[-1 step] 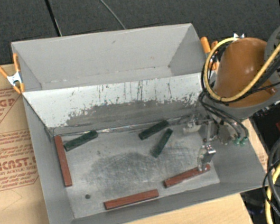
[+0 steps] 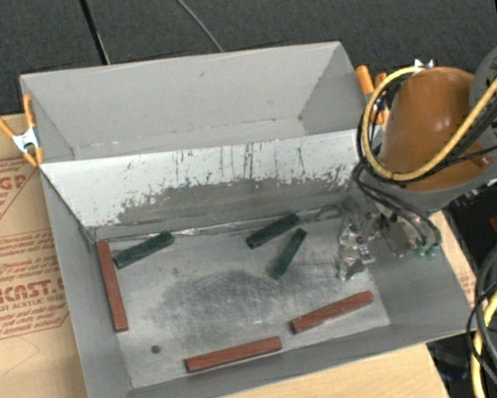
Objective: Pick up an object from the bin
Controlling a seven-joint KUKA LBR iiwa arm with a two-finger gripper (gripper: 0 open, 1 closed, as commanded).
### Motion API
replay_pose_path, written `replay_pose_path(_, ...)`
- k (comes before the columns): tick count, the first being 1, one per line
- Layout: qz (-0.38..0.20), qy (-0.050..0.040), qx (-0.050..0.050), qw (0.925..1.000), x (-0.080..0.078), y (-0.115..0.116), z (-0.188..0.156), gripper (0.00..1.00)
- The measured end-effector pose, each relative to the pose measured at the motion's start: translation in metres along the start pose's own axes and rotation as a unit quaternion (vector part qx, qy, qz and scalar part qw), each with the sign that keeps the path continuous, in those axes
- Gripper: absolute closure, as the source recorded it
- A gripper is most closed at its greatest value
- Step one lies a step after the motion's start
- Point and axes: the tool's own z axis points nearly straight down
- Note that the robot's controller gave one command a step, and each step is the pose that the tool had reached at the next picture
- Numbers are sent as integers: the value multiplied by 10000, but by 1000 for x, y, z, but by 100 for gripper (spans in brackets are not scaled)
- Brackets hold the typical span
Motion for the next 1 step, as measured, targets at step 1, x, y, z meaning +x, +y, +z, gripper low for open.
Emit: replay_pose_path(1,0,0,0,10000,0,0,0,100)
